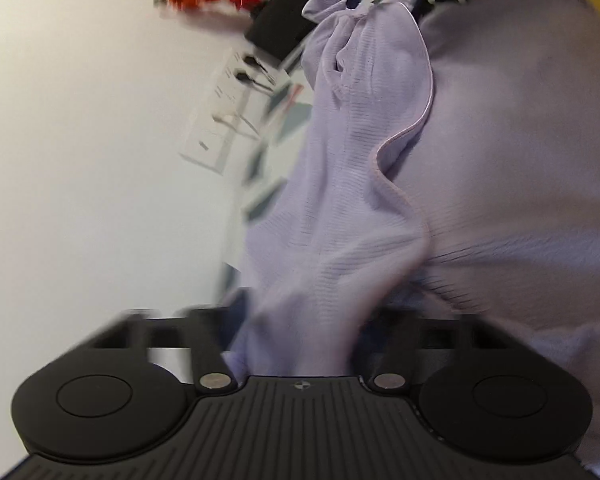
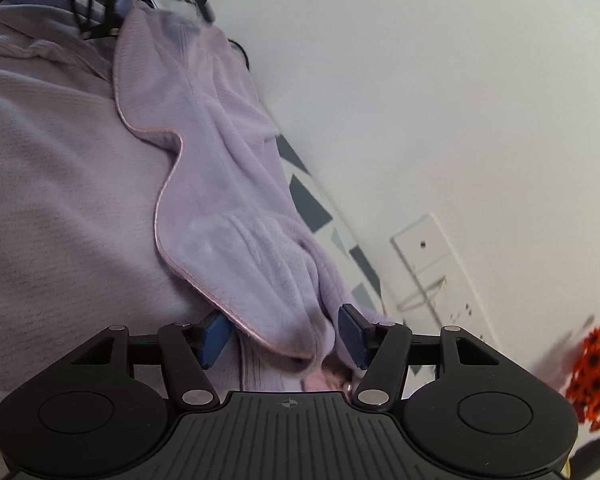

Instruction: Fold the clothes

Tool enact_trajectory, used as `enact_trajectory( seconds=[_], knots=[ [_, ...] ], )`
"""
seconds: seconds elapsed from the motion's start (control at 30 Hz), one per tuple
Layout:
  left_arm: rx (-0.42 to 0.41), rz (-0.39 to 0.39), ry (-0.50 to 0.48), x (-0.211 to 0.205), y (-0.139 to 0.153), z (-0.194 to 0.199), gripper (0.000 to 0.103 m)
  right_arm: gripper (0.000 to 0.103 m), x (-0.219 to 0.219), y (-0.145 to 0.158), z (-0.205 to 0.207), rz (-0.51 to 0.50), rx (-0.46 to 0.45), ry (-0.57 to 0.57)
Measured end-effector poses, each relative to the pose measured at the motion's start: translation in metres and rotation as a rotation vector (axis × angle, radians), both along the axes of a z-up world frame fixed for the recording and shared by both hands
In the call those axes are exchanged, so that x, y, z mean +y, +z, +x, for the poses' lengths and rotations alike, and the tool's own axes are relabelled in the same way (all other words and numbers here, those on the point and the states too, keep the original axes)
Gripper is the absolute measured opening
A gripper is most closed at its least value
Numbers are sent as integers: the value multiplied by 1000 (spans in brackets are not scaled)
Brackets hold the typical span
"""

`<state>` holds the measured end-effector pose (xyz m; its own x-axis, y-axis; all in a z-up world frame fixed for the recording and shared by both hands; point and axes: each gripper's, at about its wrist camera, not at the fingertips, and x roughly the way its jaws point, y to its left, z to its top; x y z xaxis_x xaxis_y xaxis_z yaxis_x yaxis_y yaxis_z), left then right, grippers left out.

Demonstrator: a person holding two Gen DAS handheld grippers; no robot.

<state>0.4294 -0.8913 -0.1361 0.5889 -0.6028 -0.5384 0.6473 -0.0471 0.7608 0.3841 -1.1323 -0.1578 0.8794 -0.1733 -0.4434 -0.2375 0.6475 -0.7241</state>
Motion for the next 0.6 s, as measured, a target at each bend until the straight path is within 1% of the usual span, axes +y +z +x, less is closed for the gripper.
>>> enact_trajectory(
  seconds=[0.03,0.07,0.1,0.17,0.2,0.3,0.37,0.43,0.47,0.5,0.53,0.6],
  knots=[
    [27,4,10,0,2,1,13,45,1,1,2,6,0,10],
    [46,1,14,2,4,0,11,32,1,3,3,16,3,16],
    [72,-9,26,3,7,1,10,21,0,4,5,32,11,18],
    [156,-47,84,5,17,6,9,12,-2,9,8,75,29,12],
    [202,-70,118,7,24,10,9,7,-6,14,10,123,43,-9],
    [346,-152,213,22,48,22,9,6,-23,32,11,285,78,-86],
    [471,-198,261,35,65,29,8,6,-39,51,4,416,101,-138],
    [605,-227,295,46,77,35,8,6,-54,69,-3,547,130,-183],
    [655,-232,305,50,78,38,8,6,-62,74,-6,611,157,-194],
    [688,-237,316,52,78,40,8,6,-69,78,-8,669,183,-206],
    [701,-244,328,51,74,43,8,6,-76,81,-9,718,198,-219],
    [748,-258,353,45,66,53,8,6,-86,80,-3,783,195,-252]
  ],
)
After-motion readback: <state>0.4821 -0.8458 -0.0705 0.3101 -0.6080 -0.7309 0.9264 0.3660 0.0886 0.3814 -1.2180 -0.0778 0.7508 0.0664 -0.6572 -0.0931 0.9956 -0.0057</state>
